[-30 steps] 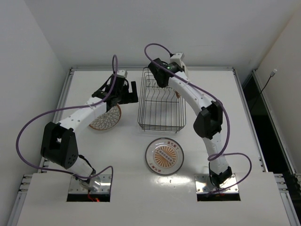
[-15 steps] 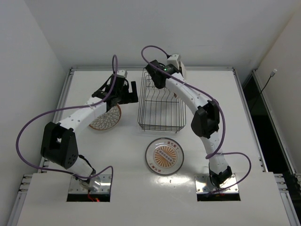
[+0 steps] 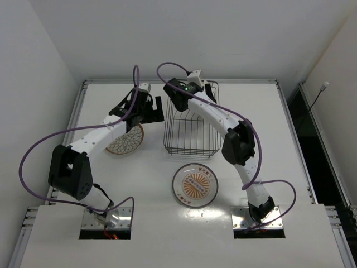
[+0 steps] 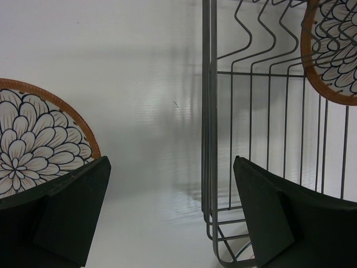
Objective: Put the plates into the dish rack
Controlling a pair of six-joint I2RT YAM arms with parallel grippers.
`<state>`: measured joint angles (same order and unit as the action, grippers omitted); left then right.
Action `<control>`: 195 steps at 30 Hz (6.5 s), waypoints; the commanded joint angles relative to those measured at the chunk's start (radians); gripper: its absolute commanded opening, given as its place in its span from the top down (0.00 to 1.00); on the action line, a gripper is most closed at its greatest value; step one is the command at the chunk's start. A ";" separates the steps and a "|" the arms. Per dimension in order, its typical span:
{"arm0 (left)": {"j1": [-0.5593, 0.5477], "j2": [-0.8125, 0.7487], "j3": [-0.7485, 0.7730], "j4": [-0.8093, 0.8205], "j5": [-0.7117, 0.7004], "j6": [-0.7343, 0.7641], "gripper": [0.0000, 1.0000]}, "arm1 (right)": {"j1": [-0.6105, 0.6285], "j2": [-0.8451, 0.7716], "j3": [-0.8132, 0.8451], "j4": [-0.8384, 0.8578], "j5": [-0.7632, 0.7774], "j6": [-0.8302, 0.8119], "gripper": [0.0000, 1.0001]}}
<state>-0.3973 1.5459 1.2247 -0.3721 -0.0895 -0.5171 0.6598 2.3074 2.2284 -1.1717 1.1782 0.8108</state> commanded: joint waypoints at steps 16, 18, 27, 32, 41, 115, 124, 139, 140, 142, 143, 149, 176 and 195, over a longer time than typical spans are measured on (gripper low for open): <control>0.009 -0.001 0.018 0.009 -0.082 0.009 0.09 | 0.017 -0.551 -0.386 0.236 -0.326 -0.173 0.11; 0.009 -0.001 0.018 0.009 -0.092 0.009 0.09 | 0.004 -0.675 -0.526 0.321 -0.443 -0.161 0.11; 0.009 0.037 0.018 -0.001 -0.113 0.009 0.08 | -0.015 -1.354 -1.328 0.512 -0.847 0.005 0.08; 0.009 0.037 0.018 -0.001 -0.104 0.009 0.08 | -0.015 -1.529 -1.634 0.572 -1.007 0.177 0.08; 0.009 0.037 0.018 -0.001 -0.104 0.009 0.08 | -0.015 -1.712 -2.127 0.952 -1.276 0.410 0.14; 0.009 0.028 0.018 -0.001 -0.105 0.000 0.08 | 0.104 -0.126 0.100 0.273 0.186 -0.338 1.00; 0.009 0.028 0.018 -0.001 -0.105 0.000 0.08 | 0.066 -0.046 0.100 0.282 0.166 -0.355 1.00; 0.009 0.028 0.018 -0.010 -0.105 0.000 0.08 | 0.029 0.033 0.070 0.274 0.023 -0.308 1.00; 0.009 0.028 0.018 -0.010 -0.105 0.000 0.08 | 0.029 0.033 0.060 0.274 0.011 -0.296 0.99; 0.009 0.028 0.018 -0.010 -0.105 0.000 0.08 | 0.029 0.044 0.037 0.262 -0.031 -0.260 0.88; 0.009 0.028 0.018 -0.010 -0.105 0.000 0.08 | 0.029 0.044 0.028 0.262 -0.044 -0.260 0.85; 0.009 0.028 0.027 -0.010 -0.119 0.000 0.08 | 0.029 0.024 0.007 0.242 -0.106 -0.219 0.72; 0.018 0.342 0.076 -0.108 -0.429 0.057 0.05 | 0.221 -1.066 -0.648 0.340 -0.618 -0.145 0.00; 0.018 0.523 0.116 -0.156 -0.492 0.066 0.92 | 0.221 -1.198 -0.670 0.279 -0.597 -0.105 0.00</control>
<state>-0.3946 2.0251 1.3365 -0.4965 -0.6109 -0.4538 0.8791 1.1416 1.5631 -0.8852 0.5808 0.6788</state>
